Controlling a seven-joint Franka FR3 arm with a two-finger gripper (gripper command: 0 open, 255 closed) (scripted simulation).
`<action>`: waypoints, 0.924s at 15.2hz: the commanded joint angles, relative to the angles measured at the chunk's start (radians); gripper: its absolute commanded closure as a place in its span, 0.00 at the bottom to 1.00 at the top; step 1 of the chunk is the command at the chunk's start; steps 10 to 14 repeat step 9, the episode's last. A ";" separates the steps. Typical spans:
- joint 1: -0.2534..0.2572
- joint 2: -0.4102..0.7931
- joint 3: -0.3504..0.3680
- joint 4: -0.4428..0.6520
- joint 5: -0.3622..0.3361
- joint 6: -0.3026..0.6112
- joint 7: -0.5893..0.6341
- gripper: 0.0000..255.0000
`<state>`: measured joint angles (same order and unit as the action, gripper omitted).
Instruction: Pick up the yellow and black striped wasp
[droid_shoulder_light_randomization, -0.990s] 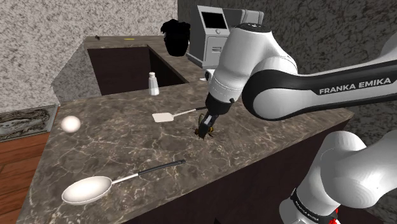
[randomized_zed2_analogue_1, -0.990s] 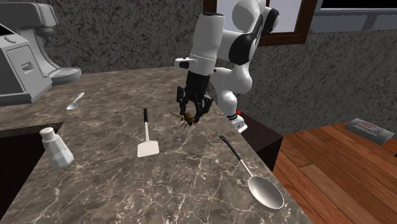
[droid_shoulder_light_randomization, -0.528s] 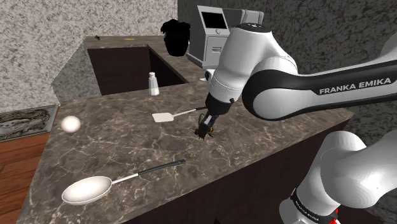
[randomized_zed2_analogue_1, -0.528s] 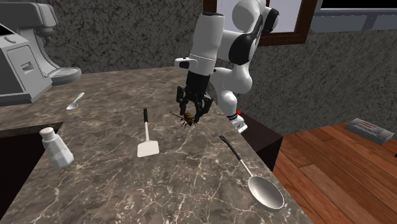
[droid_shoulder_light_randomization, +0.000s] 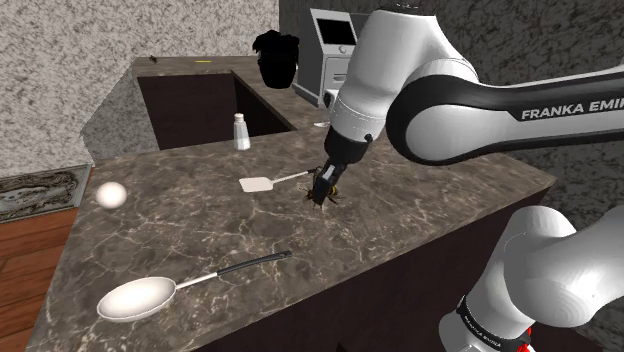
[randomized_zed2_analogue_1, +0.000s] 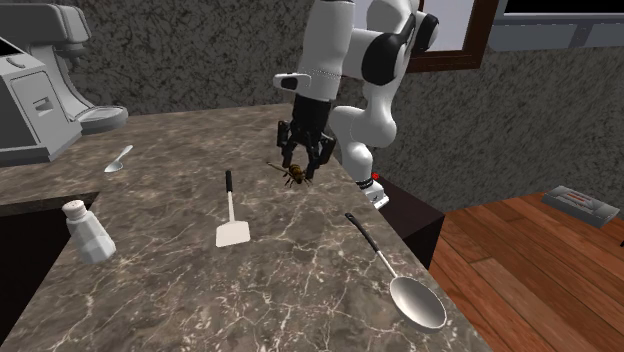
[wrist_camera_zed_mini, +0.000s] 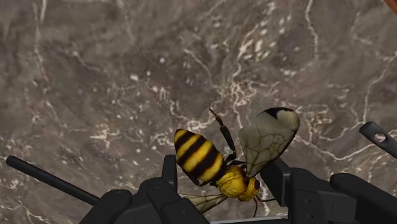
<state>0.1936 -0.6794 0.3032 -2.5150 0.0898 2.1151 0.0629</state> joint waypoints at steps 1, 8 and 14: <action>-0.002 -0.002 -0.005 0.025 -0.002 -0.028 -0.003 1.00; -0.006 -0.004 -0.016 0.106 -0.009 -0.110 -0.008 1.00; -0.006 -0.004 -0.016 0.107 -0.009 -0.110 -0.008 1.00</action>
